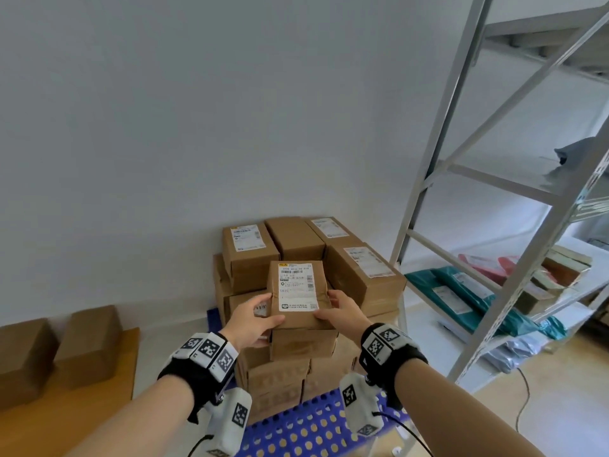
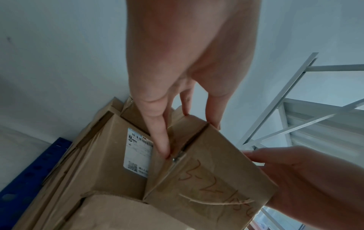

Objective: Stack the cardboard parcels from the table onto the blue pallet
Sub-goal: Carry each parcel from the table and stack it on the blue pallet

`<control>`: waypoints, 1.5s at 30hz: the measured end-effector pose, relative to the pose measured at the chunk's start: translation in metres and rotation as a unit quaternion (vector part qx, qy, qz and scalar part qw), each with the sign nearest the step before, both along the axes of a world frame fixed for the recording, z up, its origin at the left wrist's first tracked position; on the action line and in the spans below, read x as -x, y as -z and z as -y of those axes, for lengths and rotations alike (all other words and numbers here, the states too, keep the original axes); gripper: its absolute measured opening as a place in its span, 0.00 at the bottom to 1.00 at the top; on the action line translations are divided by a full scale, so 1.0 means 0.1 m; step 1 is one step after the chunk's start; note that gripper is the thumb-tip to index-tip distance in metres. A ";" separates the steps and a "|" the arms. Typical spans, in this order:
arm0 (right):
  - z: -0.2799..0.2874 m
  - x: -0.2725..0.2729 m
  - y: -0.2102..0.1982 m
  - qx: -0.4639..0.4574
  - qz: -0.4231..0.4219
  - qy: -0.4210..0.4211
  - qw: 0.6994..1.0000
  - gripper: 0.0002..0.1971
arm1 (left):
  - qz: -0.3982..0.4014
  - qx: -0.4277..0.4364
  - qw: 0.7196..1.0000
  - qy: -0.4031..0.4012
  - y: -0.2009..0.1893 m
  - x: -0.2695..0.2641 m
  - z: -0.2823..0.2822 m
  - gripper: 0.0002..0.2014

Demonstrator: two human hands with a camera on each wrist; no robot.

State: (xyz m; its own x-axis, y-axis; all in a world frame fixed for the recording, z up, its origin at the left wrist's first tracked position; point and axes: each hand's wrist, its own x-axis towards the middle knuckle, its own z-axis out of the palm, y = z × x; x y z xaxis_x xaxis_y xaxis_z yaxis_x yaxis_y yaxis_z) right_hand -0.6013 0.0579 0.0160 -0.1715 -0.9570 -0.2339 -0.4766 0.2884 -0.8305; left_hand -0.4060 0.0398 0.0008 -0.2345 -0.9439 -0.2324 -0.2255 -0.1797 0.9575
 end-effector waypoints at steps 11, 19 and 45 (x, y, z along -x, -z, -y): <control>0.13 0.24 0.10 0.069 -0.163 -0.119 0.977 0.38 | 0.013 0.002 0.999 -0.035 0.07 0.16 0.10 0.29; 0.01 0.27 0.04 0.128 -0.334 -0.287 0.889 0.38 | 0.008 -0.009 0.998 -0.066 0.09 0.22 0.08 0.26; 0.35 0.74 0.21 0.204 -0.463 -0.283 0.815 0.32 | -0.067 -0.016 0.993 -0.099 0.12 0.82 0.31 0.24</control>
State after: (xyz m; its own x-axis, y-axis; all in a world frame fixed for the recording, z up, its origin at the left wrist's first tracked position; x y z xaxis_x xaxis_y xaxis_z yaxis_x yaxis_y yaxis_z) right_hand -0.6758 0.0231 -0.0047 0.4016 -0.9102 0.1017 -0.9144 -0.4046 -0.0101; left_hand -0.4879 0.0087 -0.0110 -0.0755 -0.9673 -0.2421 -0.0529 -0.2385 0.9697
